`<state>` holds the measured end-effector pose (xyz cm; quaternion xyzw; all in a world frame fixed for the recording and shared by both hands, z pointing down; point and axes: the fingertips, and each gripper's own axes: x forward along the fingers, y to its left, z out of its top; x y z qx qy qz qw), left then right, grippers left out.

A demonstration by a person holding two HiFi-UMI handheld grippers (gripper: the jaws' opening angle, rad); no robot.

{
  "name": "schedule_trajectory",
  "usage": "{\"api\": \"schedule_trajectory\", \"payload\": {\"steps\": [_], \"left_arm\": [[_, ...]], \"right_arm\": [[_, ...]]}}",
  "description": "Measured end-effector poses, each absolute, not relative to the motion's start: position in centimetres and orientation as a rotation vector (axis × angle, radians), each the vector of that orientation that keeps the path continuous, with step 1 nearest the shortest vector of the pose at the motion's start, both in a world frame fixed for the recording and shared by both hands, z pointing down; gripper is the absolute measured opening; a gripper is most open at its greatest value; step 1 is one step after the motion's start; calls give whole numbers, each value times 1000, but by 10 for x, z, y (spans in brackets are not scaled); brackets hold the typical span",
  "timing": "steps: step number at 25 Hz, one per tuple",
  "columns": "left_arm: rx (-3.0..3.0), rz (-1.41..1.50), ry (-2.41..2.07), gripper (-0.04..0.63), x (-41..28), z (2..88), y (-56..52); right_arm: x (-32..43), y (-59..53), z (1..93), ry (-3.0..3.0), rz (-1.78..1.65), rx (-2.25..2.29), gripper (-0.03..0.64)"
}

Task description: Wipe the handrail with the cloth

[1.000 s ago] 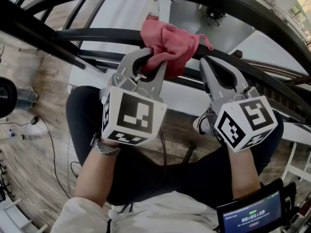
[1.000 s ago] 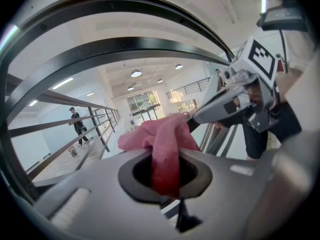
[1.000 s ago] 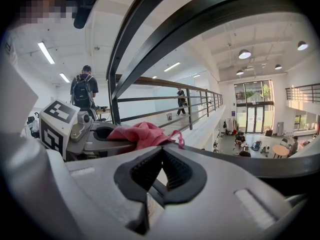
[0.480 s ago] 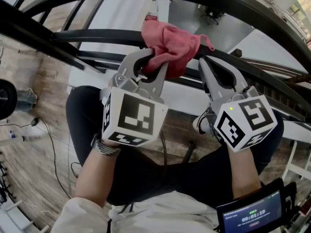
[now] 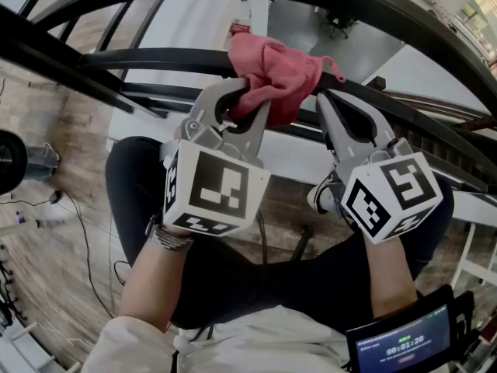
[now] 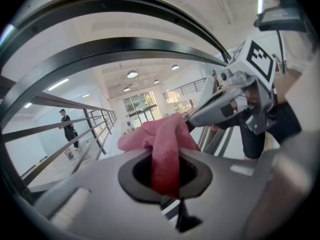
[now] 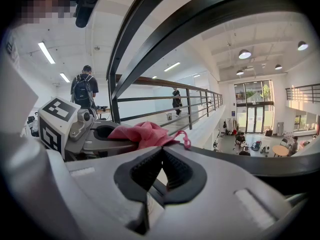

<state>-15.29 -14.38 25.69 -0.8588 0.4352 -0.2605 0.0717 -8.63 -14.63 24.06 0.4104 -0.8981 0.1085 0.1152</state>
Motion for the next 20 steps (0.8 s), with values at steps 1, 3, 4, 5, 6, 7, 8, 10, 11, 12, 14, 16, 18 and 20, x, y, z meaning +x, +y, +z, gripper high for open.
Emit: {"api": "schedule_trajectory", "payload": {"steps": [1, 3, 4, 5, 6, 7, 8, 10, 11, 12, 14, 16, 18, 20], "left_arm": [[-2583, -784, 1310, 29, -153, 257, -144], [-2588, -783, 1319, 29, -153, 259, -144], [-2591, -782, 1327, 29, -154, 260, -143], [-2593, -781, 1332, 29, -154, 261, -143], [-2592, -781, 1328, 29, -154, 260, -143], [-2589, -780, 1319, 29, -153, 259, -144], [-2588, -779, 1310, 29, -151, 258, -144], [-2590, -778, 1291, 29, -148, 258, -143], [-2594, -779, 1292, 29, -147, 260, -143], [-2599, -780, 1295, 29, -146, 261, -142], [-2603, -782, 1293, 29, -144, 262, -141], [-2603, -781, 1286, 29, -142, 261, -140], [-2603, -780, 1279, 29, -140, 261, -140], [-2605, -781, 1273, 29, -138, 261, -140]], "right_arm": [[-86, -146, 241, -2631, 317, 1203, 2], [-85, -146, 241, -2631, 316, 1203, 2], [-85, -146, 241, -2631, 316, 1202, 2], [-84, -146, 242, -2630, 316, 1202, 2], [-84, -146, 242, -2630, 316, 1202, 2], [-84, -146, 242, -2629, 316, 1202, 2], [-84, -146, 242, -2629, 316, 1202, 2], [-84, -146, 242, -2628, 314, 1201, 2], [-84, -146, 242, -2627, 307, 1200, 2], [-84, -146, 241, -2625, 295, 1199, 2], [-83, -145, 240, -2623, 267, 1201, 2], [-81, -144, 239, -2624, 256, 1204, 2], [-80, -144, 239, -2626, 263, 1207, 2], [-78, -145, 239, -2627, 271, 1208, 2]]}}
